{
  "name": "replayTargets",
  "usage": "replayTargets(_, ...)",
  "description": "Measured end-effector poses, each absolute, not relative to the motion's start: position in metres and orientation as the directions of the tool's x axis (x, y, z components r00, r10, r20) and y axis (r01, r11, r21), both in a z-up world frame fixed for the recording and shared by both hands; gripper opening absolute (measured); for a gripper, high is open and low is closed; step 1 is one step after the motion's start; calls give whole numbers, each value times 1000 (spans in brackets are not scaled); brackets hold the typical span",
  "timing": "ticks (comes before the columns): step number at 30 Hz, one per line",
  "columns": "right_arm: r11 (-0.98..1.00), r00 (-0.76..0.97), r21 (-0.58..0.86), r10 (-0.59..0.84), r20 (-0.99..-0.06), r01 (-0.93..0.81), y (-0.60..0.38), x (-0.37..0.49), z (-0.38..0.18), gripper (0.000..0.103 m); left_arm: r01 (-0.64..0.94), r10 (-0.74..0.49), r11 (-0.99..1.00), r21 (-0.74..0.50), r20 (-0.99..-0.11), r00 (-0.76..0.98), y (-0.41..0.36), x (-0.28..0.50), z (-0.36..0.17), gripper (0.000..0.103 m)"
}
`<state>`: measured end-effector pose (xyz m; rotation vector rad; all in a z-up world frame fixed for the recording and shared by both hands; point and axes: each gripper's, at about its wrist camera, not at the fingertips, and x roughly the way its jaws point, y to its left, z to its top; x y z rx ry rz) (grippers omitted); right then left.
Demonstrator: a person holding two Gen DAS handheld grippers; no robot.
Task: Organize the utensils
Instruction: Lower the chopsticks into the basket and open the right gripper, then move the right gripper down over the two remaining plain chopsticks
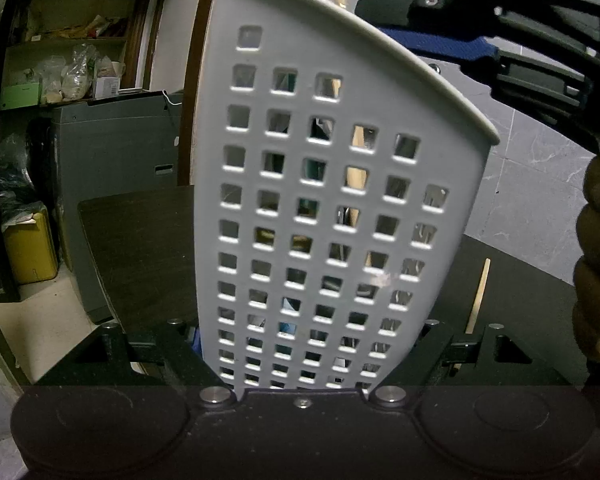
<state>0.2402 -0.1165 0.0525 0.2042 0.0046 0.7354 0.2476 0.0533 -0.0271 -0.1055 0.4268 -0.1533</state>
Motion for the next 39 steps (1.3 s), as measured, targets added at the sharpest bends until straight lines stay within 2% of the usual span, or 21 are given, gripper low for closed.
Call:
replayTargets(6, 732, 746, 157, 663, 61, -663, -126, 236, 59, 33, 127, -170, 983, -133, -403, 899, 54, 247, -27, 82)
replayTargets(11, 797, 816, 179, 572, 83, -577, -148, 241, 67, 79, 127, -170, 983, -132, -403, 899, 54, 247, -27, 82)
replayTargets(14, 868, 885, 192, 465, 7, -457, -156, 256, 67, 94, 130, -173, 983, -131, -403, 899, 54, 248, -28, 82)
replayTargets(17, 913, 915, 202, 384, -123, -356, -161, 279, 61, 101, 130, -173, 983, -131, -403, 898, 54, 248, -28, 82)
replayTargets(22, 936, 867, 239, 335, -370, -259, -166, 325, 35, 103, 130, -173, 983, -131, -404, 898, 54, 248, -28, 82)
replayTargets(26, 945, 817, 242, 314, -484, -220, -164, 352, 13, 103, 129, -171, 983, -129, -404, 899, 54, 249, -28, 82)
replayTargets(33, 957, 771, 107, 282, -571, -272, -139, 378, -7, 103, 128, -171, 983, -131, -404, 898, 55, 249, -29, 82)
replayTargets(39, 955, 791, 44, 270, -549, -295, -118, 383, -8, 103, 128, -171, 983, -132, -405, 898, 54, 251, -31, 82)
